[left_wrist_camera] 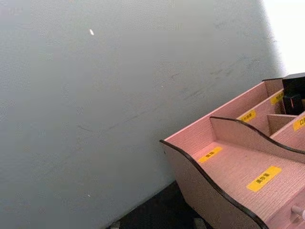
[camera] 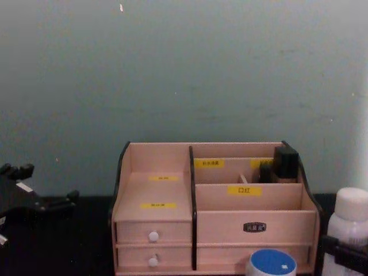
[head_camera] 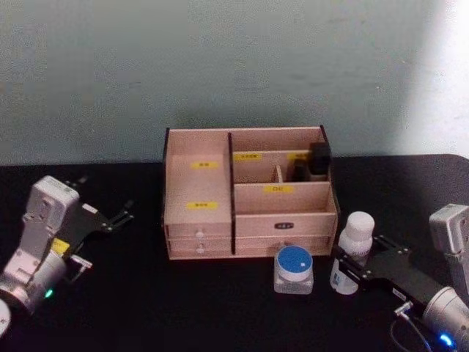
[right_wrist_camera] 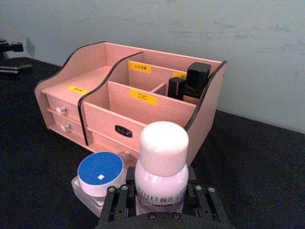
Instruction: Pick up the facial cleanser and watermelon frost from the table and place them into the tiered storage box.
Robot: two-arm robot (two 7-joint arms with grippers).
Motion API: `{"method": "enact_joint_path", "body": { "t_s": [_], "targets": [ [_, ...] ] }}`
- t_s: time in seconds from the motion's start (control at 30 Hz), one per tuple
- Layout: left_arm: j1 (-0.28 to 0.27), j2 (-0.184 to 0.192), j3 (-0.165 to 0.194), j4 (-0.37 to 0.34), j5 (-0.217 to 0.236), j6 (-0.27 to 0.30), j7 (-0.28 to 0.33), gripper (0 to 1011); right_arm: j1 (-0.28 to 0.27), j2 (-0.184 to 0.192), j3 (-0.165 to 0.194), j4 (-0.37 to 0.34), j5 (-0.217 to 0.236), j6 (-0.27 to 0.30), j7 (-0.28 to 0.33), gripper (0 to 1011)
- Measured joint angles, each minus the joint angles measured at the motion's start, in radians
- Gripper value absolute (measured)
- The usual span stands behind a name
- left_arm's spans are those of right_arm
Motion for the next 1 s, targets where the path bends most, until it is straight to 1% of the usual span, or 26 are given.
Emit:
{"method": "enact_joint_path", "body": {
  "t_s": [0.3,0.53,0.63,0.7,0.83,0.87,1.0],
  "targets": [
    [0.000,0.000,0.000,0.000,0.000,0.000,0.000,1001,-0.003,0.000,0.002,-0.001,0.000,-0.002,0.002,592],
    [0.000,0.000,0.000,0.000,0.000,0.000,0.000,1001,-0.026,-0.001,0.032,-0.043,-0.001,-0.005,0.019,592],
    [0.000,0.000,0.000,0.000,0.000,0.000,0.000,1001,-0.038,0.005,0.053,-0.089,0.009,0.018,0.032,591],
    [0.000,0.000,0.000,0.000,0.000,0.000,0.000,1001,-0.039,0.008,0.059,-0.106,0.015,0.030,0.036,592],
    [0.000,0.000,0.000,0.000,0.000,0.000,0.000,1001,-0.022,0.010,0.066,-0.138,0.029,0.067,0.046,592],
    [0.000,0.000,0.000,0.000,0.000,0.000,0.000,1001,-0.022,0.010,0.066,-0.138,0.029,0.067,0.046,591],
    [0.000,0.000,0.000,0.000,0.000,0.000,0.000,1001,0.020,0.006,0.062,-0.145,0.033,0.088,0.051,592]
  ]
}}
